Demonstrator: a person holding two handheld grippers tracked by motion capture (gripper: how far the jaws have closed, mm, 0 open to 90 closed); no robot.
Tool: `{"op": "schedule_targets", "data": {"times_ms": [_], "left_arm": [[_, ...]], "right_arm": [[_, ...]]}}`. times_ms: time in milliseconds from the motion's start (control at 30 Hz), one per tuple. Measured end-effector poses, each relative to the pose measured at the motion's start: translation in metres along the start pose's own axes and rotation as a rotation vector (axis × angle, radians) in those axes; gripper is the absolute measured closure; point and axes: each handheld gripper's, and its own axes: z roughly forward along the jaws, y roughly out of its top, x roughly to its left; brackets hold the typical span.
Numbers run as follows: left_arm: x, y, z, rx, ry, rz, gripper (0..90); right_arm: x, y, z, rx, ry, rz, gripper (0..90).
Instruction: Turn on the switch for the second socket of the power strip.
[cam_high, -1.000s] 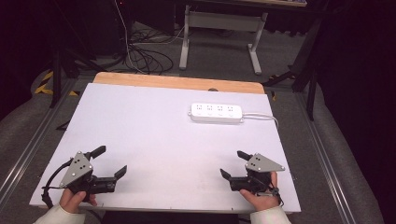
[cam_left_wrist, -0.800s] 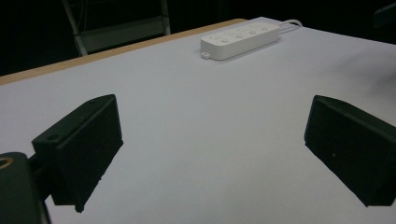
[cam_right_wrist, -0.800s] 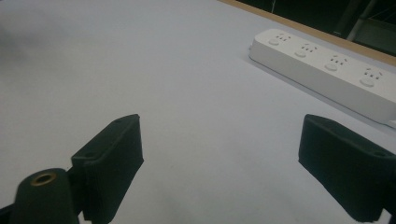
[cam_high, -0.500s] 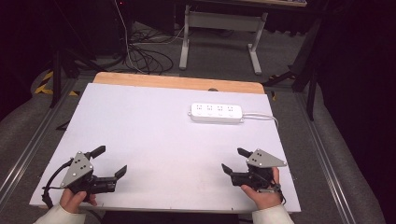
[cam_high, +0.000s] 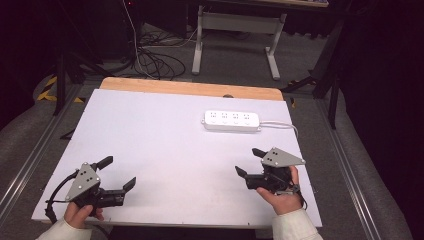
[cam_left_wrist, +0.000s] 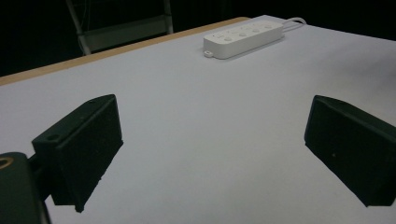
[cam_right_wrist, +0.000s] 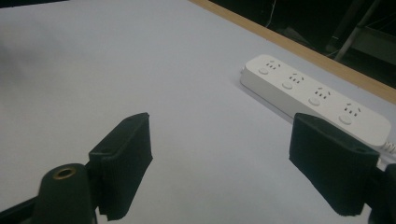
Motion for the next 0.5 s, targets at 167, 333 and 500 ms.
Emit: {"op": "schedule_targets", "data": {"times_ms": [167, 333, 500], "left_arm": [[0.001, 0.0, 0.0, 0.003, -0.002, -0.006, 4.7], [0.0, 0.0, -0.001, 0.001, -0.004, 0.003, 4.7], [0.0, -0.001, -0.001, 0.0, 0.0, -0.003, 4.7]], "right_arm": [[0.0, 0.001, 0.002, 0.004, -0.008, 0.002, 21.5], [-0.002, 0.009, 0.002, 0.014, -0.019, 0.004, 33.2], [-0.007, 0.025, 0.001, 0.018, -0.006, -0.016, 50.6]]}}
